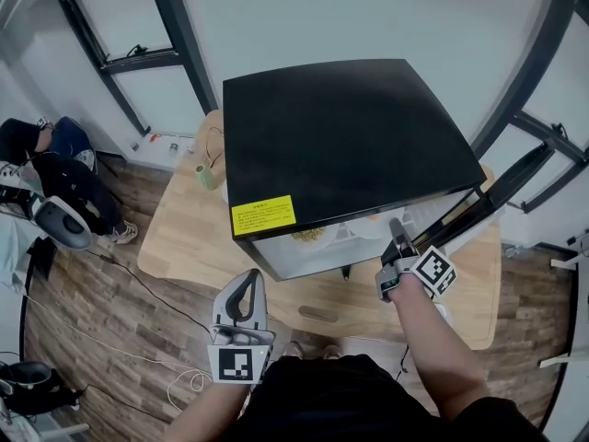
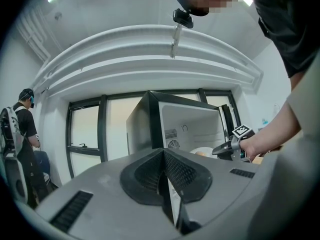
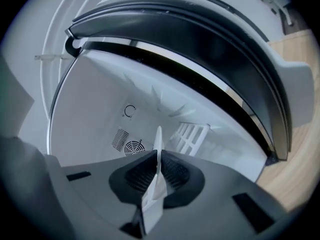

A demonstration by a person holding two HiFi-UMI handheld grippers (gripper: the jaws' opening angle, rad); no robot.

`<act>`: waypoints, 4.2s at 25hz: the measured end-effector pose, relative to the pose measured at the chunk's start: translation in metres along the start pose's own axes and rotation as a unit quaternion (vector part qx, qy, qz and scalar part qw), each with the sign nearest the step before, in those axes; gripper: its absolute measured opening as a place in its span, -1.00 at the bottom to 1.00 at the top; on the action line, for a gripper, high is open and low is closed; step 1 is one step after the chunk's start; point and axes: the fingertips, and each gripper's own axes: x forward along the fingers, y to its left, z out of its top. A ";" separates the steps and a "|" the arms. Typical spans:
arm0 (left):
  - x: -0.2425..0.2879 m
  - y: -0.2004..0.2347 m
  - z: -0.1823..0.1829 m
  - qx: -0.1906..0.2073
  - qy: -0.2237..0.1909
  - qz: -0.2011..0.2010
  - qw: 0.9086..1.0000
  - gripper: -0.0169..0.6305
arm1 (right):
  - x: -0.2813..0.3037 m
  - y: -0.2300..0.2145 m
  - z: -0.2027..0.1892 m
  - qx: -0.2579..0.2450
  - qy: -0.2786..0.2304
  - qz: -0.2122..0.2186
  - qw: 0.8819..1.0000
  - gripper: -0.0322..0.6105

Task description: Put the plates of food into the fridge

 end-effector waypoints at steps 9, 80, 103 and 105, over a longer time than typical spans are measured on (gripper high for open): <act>-0.009 0.013 -0.006 0.003 0.008 0.020 1.000 -0.93 | 0.016 -0.009 0.001 -0.197 0.053 -0.094 0.974 -0.58; 0.029 -0.270 -0.039 0.114 0.071 -0.250 0.959 -0.93 | -0.371 -0.302 -0.092 0.183 -0.082 -0.259 0.945 -0.43; 0.010 -0.160 -0.011 0.087 0.035 -0.168 0.981 -0.93 | -0.288 -0.201 -0.072 0.184 -0.077 -0.148 0.969 -0.80; 0.007 -0.147 -0.010 0.081 0.033 -0.154 0.984 -0.93 | -0.278 -0.193 -0.072 0.179 -0.067 -0.143 0.971 -0.80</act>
